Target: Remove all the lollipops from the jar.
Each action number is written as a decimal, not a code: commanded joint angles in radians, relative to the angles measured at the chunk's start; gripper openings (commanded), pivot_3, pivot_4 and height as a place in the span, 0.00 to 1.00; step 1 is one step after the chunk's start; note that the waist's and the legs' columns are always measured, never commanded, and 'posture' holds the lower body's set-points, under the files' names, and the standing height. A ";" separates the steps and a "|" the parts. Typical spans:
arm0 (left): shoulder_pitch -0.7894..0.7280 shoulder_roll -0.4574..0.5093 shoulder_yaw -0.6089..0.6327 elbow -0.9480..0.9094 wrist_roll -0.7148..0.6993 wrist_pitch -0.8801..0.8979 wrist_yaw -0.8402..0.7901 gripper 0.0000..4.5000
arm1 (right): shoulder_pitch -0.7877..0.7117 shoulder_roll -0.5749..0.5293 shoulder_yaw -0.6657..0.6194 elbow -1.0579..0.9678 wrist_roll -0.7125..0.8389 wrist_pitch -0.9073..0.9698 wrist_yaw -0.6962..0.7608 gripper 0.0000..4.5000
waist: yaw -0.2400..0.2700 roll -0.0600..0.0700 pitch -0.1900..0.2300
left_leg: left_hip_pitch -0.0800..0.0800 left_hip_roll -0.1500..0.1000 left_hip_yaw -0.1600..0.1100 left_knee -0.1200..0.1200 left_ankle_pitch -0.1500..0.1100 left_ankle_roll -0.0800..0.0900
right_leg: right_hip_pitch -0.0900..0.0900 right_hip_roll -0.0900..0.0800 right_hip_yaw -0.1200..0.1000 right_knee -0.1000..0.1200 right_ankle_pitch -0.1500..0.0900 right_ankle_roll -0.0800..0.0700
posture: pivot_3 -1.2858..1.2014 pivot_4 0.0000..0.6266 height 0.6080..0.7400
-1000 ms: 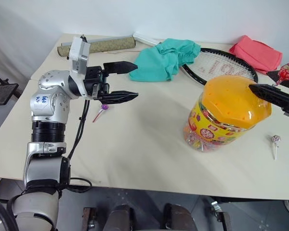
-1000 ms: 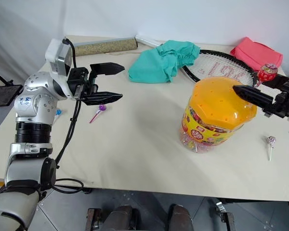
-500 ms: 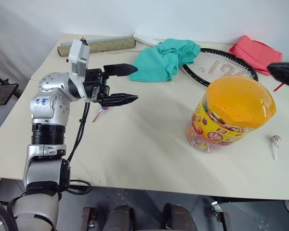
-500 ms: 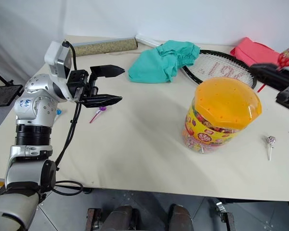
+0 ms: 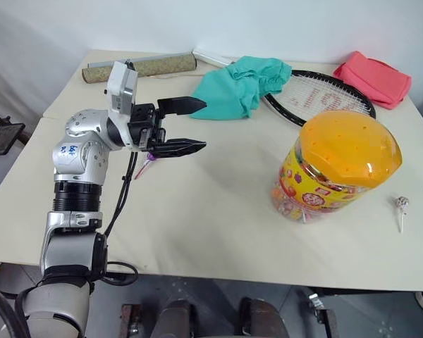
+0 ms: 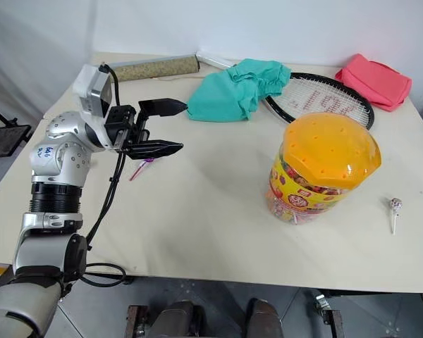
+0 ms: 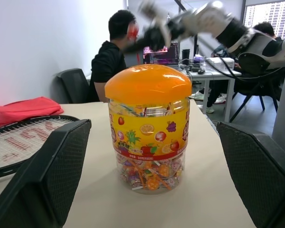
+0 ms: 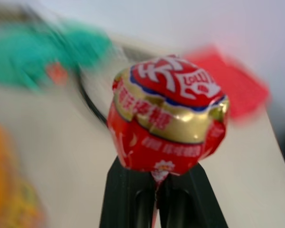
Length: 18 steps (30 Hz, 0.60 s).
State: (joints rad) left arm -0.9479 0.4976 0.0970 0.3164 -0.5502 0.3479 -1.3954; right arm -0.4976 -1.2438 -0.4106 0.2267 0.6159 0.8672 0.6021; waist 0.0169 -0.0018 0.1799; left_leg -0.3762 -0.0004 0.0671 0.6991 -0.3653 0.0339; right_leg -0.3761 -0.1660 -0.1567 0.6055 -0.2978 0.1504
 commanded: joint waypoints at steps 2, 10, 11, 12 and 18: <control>0.060 0.036 0.019 -0.123 -0.050 0.062 0.017 1.00 | -0.107 0.007 0.156 0.263 -0.196 -0.086 -0.029 0.01 | -0.005 0.002 0.001 | 0.000 0.000 0.000 0.000 0.000 0.000 | 0.000 0.000 0.000 0.000 0.000 0.000 | 0.52 0.24 1.00; 0.201 0.111 0.059 -0.329 -0.124 0.208 0.109 1.00 | -0.399 0.161 0.336 0.839 -0.466 -0.369 -0.068 0.01 | -0.025 0.007 0.004 | 0.000 0.001 -0.002 -0.001 0.000 0.000 | 0.000 0.000 0.000 -0.002 0.000 0.000 | 0.52 0.24 1.00; 0.215 0.117 0.063 -0.352 -0.135 0.223 0.122 1.00 | -0.421 0.177 0.340 0.887 -0.483 -0.387 -0.077 0.01 | -0.027 0.008 0.004 | 0.000 0.001 -0.003 -0.001 0.000 0.000 | 0.000 0.000 0.000 -0.002 0.000 0.000 | 0.52 0.24 1.00; 0.226 0.122 0.067 -0.372 -0.145 0.235 0.134 1.00 | -0.439 0.193 0.338 0.927 -0.495 -0.406 -0.087 0.01 | -0.029 0.008 0.004 | 0.000 0.001 -0.003 -0.001 0.000 0.000 | 0.000 0.000 0.000 -0.002 0.000 0.000 | 0.52 0.24 1.00; 0.252 0.134 0.077 -0.432 -0.173 0.267 0.183 1.00 | -0.479 0.236 0.321 0.999 -0.530 -0.443 -0.094 0.31 | -0.020 0.009 0.005 | -0.001 0.001 -0.003 -0.001 0.000 0.000 | 0.000 -0.001 0.000 -0.002 0.000 0.000 | 0.52 0.24 1.00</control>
State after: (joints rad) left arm -0.6947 0.6151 0.1498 -0.0716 -0.6923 0.6099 -1.2277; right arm -0.9495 -0.9890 -0.0683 1.2289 0.0951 0.4385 0.5123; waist -0.0030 0.0076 0.1848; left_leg -0.3770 0.0009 0.0637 0.6982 -0.3652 0.0337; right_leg -0.3763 -0.1666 -0.1564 0.6038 -0.2978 0.1504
